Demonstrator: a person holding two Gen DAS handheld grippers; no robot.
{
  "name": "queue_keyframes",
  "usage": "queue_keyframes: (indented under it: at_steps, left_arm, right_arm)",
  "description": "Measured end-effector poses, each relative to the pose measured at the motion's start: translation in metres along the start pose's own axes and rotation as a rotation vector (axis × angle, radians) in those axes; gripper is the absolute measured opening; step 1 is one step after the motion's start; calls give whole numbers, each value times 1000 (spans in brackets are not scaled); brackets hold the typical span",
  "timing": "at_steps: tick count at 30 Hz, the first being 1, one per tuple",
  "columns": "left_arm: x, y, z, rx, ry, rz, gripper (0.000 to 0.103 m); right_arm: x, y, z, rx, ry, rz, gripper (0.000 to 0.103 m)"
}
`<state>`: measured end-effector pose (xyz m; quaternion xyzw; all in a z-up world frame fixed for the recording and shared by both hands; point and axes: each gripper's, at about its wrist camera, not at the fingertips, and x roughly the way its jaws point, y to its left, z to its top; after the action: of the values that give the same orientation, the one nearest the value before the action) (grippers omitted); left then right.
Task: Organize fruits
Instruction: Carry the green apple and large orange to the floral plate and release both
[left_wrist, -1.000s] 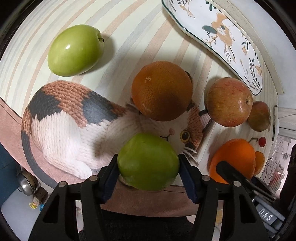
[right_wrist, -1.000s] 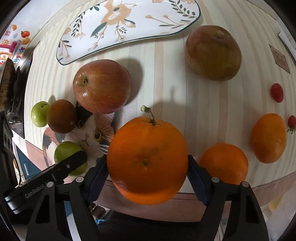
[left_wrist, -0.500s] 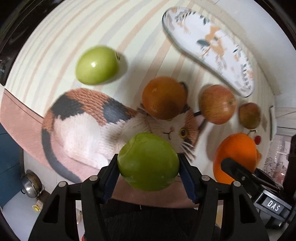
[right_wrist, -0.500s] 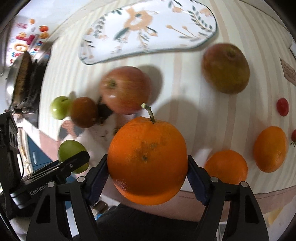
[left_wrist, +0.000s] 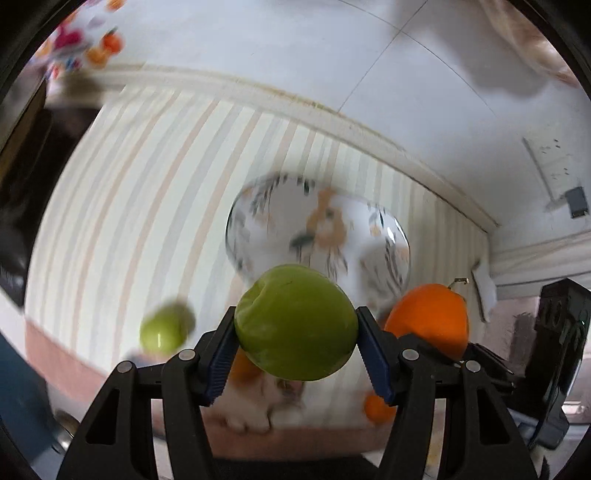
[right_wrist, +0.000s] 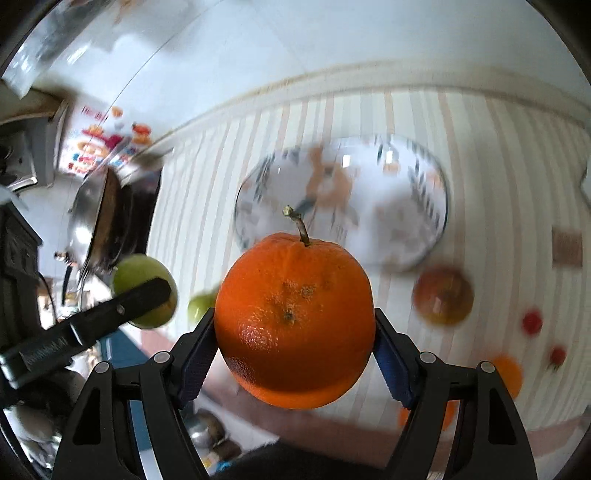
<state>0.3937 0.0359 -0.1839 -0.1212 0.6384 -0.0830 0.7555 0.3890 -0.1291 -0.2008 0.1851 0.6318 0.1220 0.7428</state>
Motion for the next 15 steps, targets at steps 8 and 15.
queue_keyframes:
  at_steps: [8, 15]
  left_arm:
    - [94, -11, 88, 58, 174, 65, 59]
    - [153, -10, 105, 56, 297, 75, 59]
  right_arm:
    - [71, -21, 77, -32, 46, -162, 80]
    - [114, -40, 99, -20, 113, -193, 80]
